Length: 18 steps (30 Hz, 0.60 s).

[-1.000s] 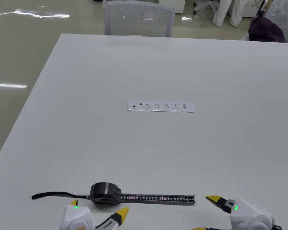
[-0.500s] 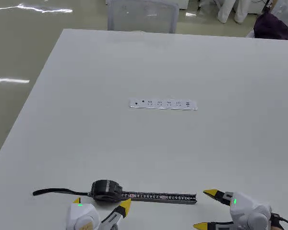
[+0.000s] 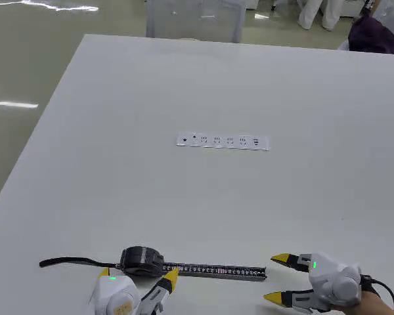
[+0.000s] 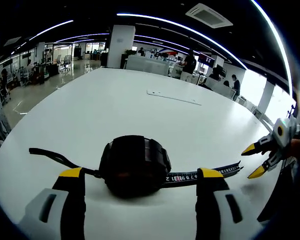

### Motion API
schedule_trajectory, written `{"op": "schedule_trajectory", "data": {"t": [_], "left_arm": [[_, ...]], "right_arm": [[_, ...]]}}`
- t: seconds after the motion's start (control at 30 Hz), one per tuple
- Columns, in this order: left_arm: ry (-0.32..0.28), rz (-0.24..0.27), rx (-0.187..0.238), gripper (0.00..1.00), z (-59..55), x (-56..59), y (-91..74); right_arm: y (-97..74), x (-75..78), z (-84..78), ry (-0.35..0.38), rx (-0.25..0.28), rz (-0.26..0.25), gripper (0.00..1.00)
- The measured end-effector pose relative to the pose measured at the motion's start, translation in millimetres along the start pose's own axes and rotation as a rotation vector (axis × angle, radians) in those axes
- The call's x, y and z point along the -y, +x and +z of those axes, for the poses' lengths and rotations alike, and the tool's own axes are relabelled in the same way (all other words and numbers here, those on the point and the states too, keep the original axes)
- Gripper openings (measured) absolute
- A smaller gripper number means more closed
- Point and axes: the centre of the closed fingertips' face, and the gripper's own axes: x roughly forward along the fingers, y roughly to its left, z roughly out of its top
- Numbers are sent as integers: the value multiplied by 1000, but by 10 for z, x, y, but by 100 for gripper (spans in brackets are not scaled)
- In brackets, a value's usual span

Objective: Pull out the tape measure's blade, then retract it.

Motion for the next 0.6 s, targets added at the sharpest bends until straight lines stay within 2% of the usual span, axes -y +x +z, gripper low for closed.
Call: {"op": "schedule_trajectory", "data": {"t": [0.17,0.33,0.6], "left_arm": [[-18,9,-1,90,7,2,48],[-17,21,1,90,6,-21,72],[-18,36,7,88,21,-32,111]], "right_arm": [[46,44,-32,-19,-6,26,34],[90,109,-68,-30,-15,46,31],[166,107,-95,-66,-39,109,24]]}}
